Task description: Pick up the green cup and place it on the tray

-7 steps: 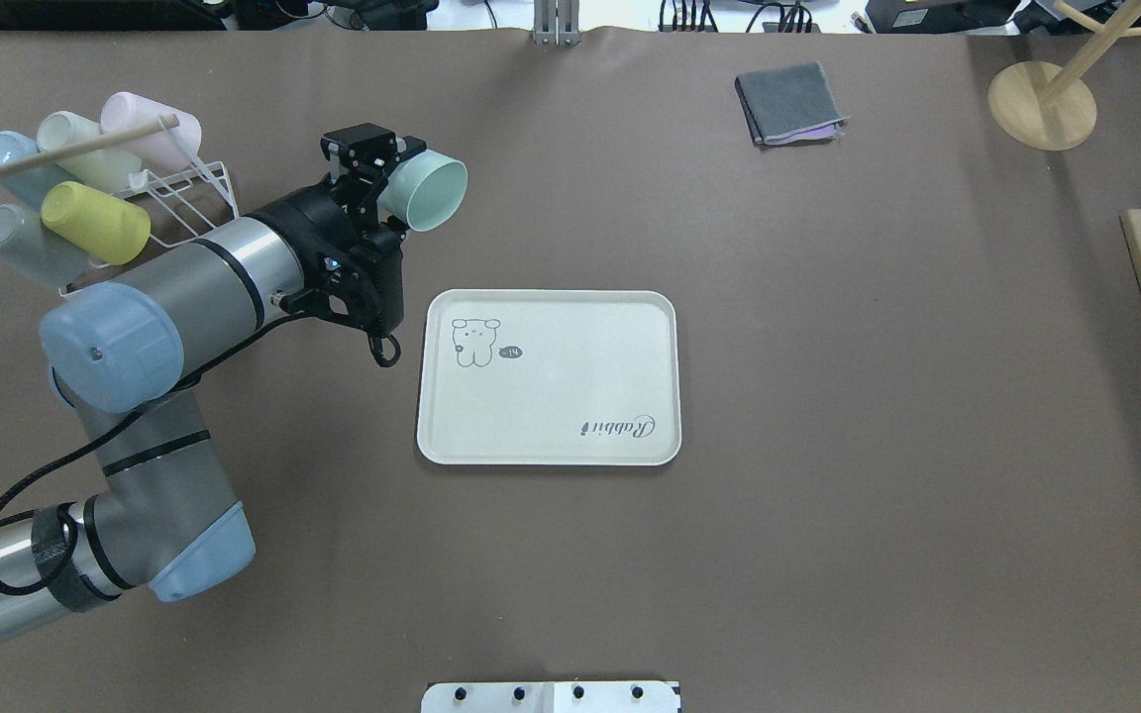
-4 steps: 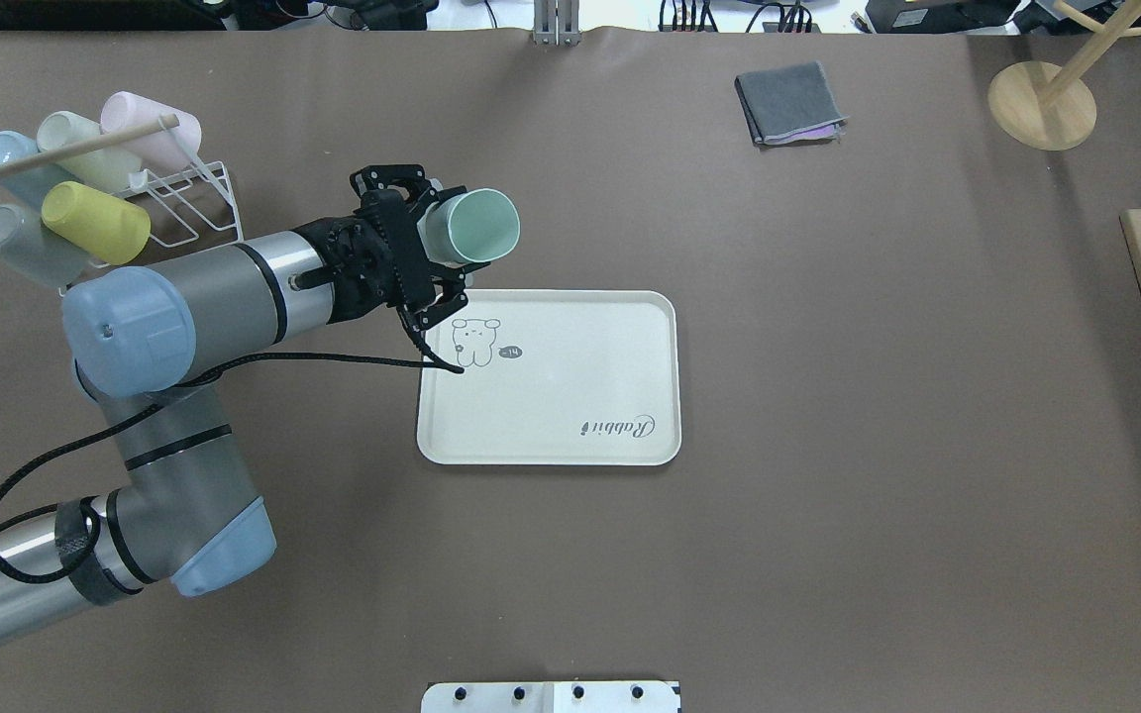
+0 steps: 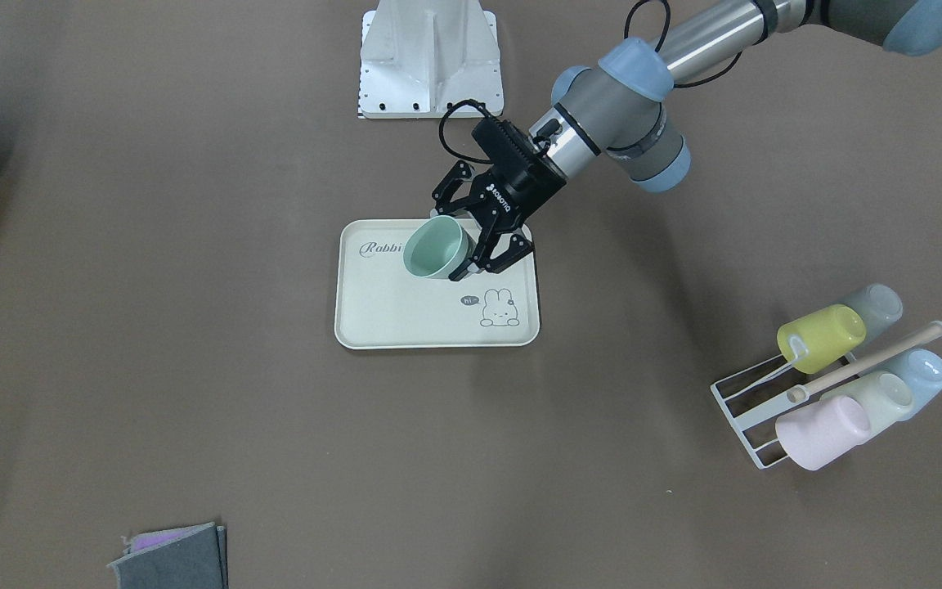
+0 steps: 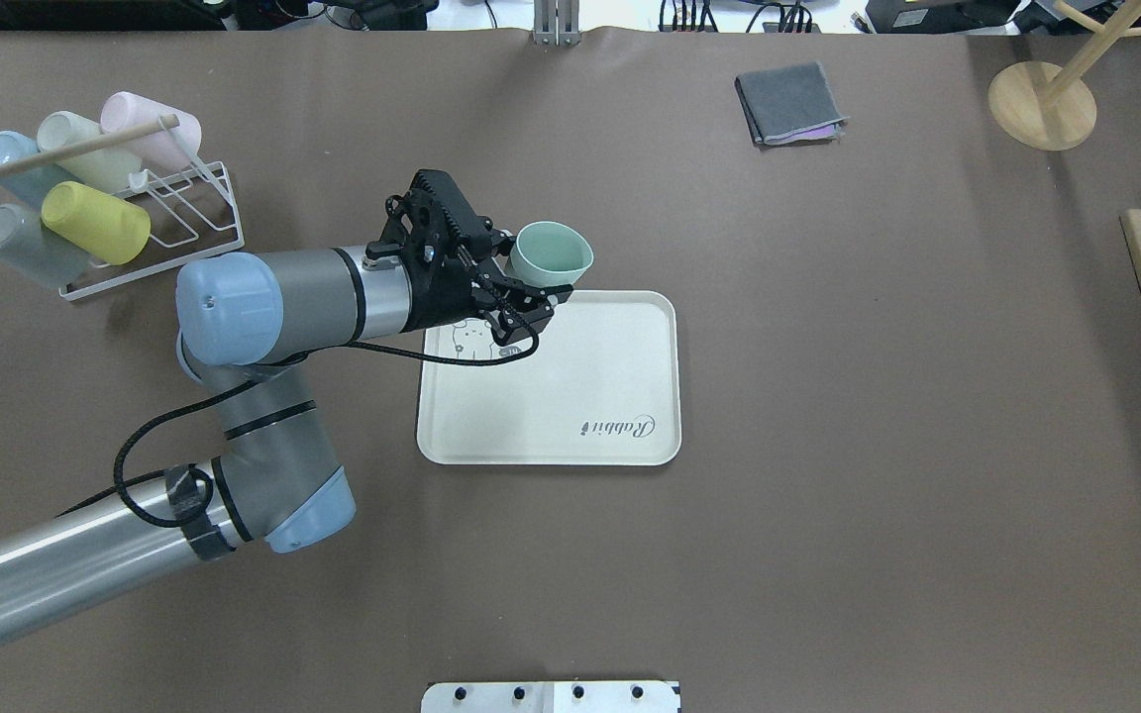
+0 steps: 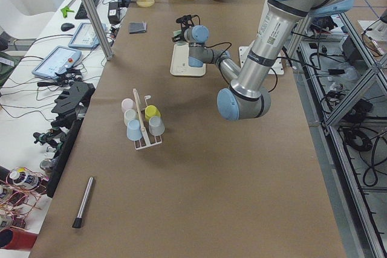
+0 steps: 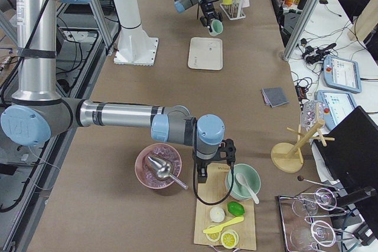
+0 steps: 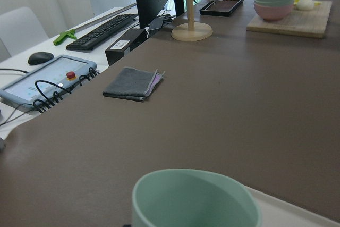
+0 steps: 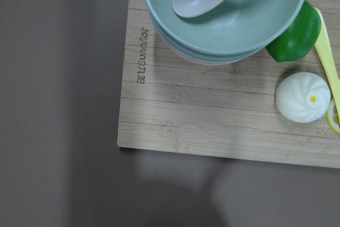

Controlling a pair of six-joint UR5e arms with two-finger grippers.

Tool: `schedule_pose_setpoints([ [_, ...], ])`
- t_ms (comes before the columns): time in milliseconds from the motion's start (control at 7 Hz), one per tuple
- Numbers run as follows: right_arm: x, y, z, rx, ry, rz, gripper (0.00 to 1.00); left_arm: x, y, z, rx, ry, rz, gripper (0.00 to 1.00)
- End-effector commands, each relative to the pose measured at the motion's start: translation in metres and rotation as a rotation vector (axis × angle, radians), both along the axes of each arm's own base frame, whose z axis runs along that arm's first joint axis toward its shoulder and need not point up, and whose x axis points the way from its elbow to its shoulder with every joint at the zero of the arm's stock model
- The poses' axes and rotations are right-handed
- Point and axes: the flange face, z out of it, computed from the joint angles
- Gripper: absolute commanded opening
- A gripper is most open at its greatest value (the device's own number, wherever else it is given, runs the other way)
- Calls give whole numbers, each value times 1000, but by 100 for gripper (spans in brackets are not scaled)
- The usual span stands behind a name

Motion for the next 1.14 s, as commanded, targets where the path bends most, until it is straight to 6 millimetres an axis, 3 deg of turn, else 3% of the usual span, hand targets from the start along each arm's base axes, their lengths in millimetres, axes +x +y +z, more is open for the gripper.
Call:
schedule_pose_setpoints([
  [0, 0, 0, -1, 4, 0, -2, 100, 26, -15, 31, 75, 51, -6, 41],
  [429, 0, 0, -1, 9, 0, -5, 100, 39, -9, 69, 99, 72, 6, 42],
  [571, 0, -1, -3, 13, -2, -6, 100, 55, 2, 79, 82, 54, 32, 42],
  [1000, 0, 2, 1, 3, -4, -6, 100, 81, 33, 65, 96, 68, 126, 42],
])
